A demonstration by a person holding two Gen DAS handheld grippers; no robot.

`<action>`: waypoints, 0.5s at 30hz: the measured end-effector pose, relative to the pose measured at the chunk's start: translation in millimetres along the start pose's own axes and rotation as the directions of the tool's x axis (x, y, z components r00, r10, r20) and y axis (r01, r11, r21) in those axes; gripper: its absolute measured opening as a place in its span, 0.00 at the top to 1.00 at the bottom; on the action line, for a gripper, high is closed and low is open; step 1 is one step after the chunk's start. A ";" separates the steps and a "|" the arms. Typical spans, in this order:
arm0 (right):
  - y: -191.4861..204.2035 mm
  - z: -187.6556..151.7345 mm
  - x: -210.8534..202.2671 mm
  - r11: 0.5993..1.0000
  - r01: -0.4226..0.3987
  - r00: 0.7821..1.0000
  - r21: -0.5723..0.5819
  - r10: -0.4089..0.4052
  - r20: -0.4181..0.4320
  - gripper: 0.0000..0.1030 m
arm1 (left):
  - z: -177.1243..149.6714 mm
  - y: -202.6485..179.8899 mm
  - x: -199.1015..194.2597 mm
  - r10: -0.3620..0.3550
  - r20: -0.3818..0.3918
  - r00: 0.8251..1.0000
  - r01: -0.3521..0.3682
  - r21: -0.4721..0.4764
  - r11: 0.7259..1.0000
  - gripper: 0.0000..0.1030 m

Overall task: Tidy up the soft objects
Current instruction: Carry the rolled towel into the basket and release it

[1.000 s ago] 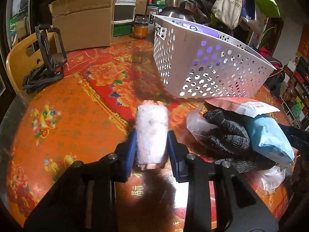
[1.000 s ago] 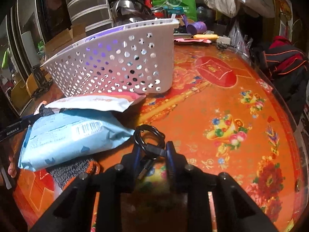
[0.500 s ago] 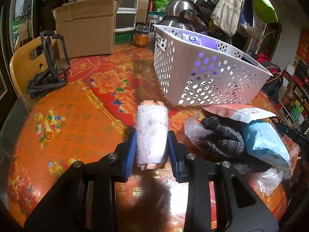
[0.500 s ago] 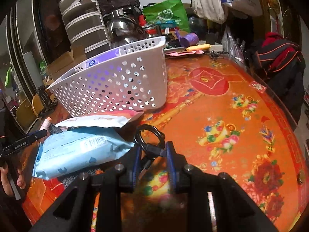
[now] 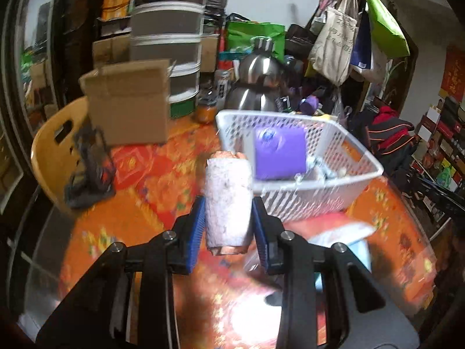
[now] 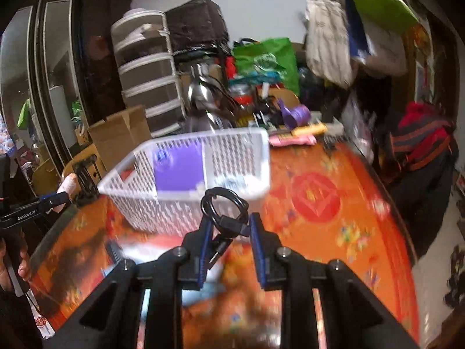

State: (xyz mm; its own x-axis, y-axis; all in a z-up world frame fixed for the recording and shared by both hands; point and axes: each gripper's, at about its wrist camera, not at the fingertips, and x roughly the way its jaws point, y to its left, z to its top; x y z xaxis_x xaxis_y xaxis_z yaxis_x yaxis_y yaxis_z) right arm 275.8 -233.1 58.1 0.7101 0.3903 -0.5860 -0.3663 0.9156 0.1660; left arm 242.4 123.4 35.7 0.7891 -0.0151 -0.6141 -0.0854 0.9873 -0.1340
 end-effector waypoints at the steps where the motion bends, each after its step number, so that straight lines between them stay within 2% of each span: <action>1: 5.1 15.4 5.0 1.000 -0.003 1.000 -0.021 0.003 -0.005 0.77 | 9.2 -4.0 -1.9 -0.004 -0.002 1.000 0.004 0.006 1.000 0.71; 3: 11.7 40.3 19.5 0.999 -0.001 1.000 -0.046 0.000 -0.025 0.77 | 39.7 -13.3 0.5 -0.035 -0.012 0.999 0.035 0.000 0.999 0.71; 5: 17.2 59.7 36.4 0.998 0.000 0.999 -0.063 -0.004 -0.051 0.77 | 62.2 -23.0 7.2 -0.026 -0.026 0.999 0.027 0.012 1.000 0.71; 9: 20.9 80.9 78.9 0.996 0.023 0.991 -0.087 -0.033 -0.126 0.77 | 106.6 -39.3 35.9 -0.035 -0.078 0.996 0.035 -0.005 0.999 0.71; 11: 19.8 83.3 97.9 0.994 0.042 0.985 -0.098 -0.058 -0.160 0.77 | 118.7 -48.6 51.0 -0.038 -0.115 0.993 0.038 -0.002 0.999 0.71; 13: 15.7 84.8 119.0 0.992 0.074 0.977 -0.098 -0.092 -0.193 0.77 | 126.2 -59.6 72.9 -0.011 -0.167 0.986 0.015 0.024 1.000 0.71; 15: 11.2 79.8 135.0 0.993 0.081 0.969 -0.090 -0.099 -0.225 0.77 | 124.6 -64.5 99.2 -0.015 -0.242 0.970 0.022 0.025 0.999 0.71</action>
State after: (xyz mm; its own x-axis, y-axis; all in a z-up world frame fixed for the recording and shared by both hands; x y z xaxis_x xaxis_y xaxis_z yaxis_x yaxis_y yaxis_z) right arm 415.6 -162.5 44.1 0.5893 0.2658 -0.7629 -0.3601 0.9317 0.0465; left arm 402.0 77.9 80.3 0.6198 -0.0681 -0.7818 -0.0529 0.9903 -0.1282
